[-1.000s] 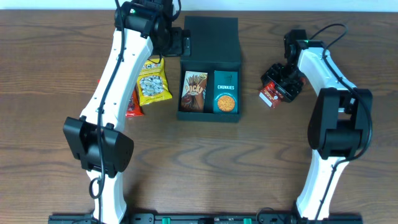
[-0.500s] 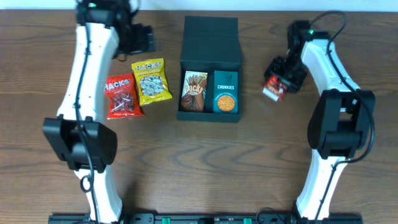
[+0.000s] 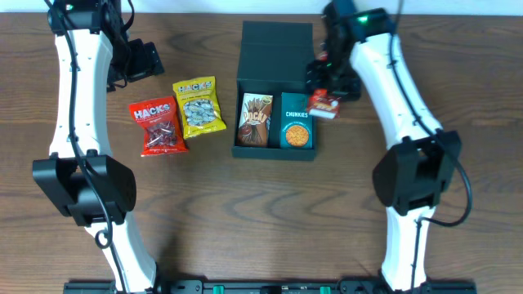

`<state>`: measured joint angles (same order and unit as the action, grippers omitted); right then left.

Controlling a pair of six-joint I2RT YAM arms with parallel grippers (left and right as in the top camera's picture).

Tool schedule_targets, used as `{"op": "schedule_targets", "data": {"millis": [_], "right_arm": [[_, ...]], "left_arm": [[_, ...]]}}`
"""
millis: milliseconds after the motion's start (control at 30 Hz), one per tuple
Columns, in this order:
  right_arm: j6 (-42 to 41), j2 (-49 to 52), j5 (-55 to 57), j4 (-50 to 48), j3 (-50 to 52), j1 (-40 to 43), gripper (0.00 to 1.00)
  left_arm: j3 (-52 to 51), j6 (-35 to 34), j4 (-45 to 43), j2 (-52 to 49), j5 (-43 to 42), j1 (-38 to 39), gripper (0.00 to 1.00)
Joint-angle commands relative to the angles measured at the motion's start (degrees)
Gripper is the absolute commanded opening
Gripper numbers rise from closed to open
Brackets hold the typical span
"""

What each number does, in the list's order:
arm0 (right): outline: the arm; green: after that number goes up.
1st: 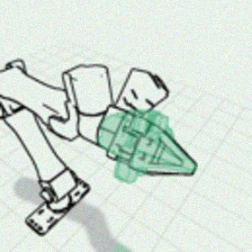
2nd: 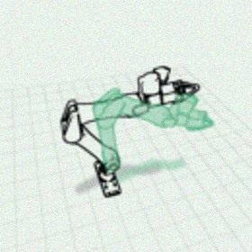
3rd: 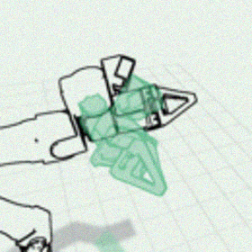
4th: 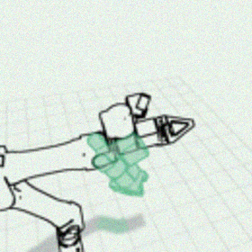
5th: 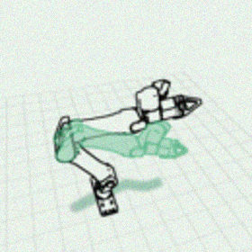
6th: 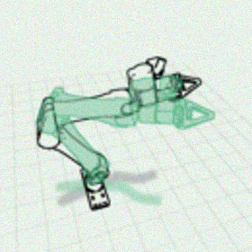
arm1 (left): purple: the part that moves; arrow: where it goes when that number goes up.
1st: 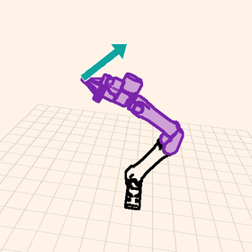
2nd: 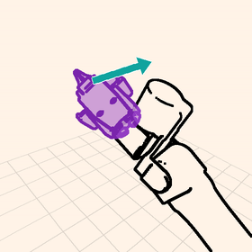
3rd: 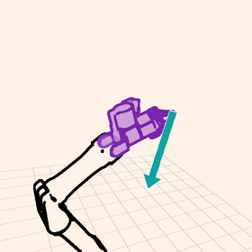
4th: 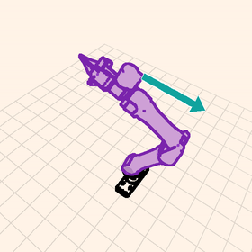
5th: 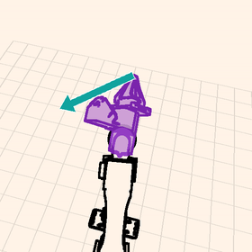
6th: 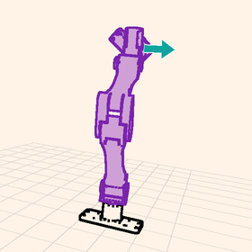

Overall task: Pack container
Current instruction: 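Lower the Hello Panda box into the green box with the right gripper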

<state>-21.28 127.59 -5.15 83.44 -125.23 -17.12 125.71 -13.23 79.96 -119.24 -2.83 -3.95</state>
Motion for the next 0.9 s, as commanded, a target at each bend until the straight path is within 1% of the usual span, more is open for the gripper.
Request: {"op": "schedule_targets", "data": {"millis": [0, 200, 400, 567, 700, 867], "right_arm": [[3.08, 0.02, 0.22, 0.72, -1.01, -2.99, 0.76], [3.76, 0.02, 0.2, 1.01, -0.39, -7.04, 0.79], [3.74, 0.02, 0.24, 0.11, 4.0, -9.2, 0.81], [2.91, 0.02, 4.24, -0.13, 4.83, -9.09, 0.79], [2.91, 0.02, 5.4, -0.59, 5.4, -9.09, 0.72], [2.91, 0.02, 5.35, -3.87, 9.49, -9.09, 0.72]], "left_arm": [[0.76, 0.35, 0.44, 1.07, -0.39, 0.04, 0.95], [0.76, 0.37, 0.5, 1.07, -1.68, 0.07, 0.95], [0.76, 0.39, 0.57, 1.07, -1.68, 0.07, 0.95], [0.76, 0.39, 0.59, 1.07, -1.68, 0.11, 0.95], [0.76, 0.39, 0.7, 1.07, -1.68, 0.11, 0.95], [0.76, 0.39, 1.07, 1.07, -1.68, 0.11, 0.95]]}}
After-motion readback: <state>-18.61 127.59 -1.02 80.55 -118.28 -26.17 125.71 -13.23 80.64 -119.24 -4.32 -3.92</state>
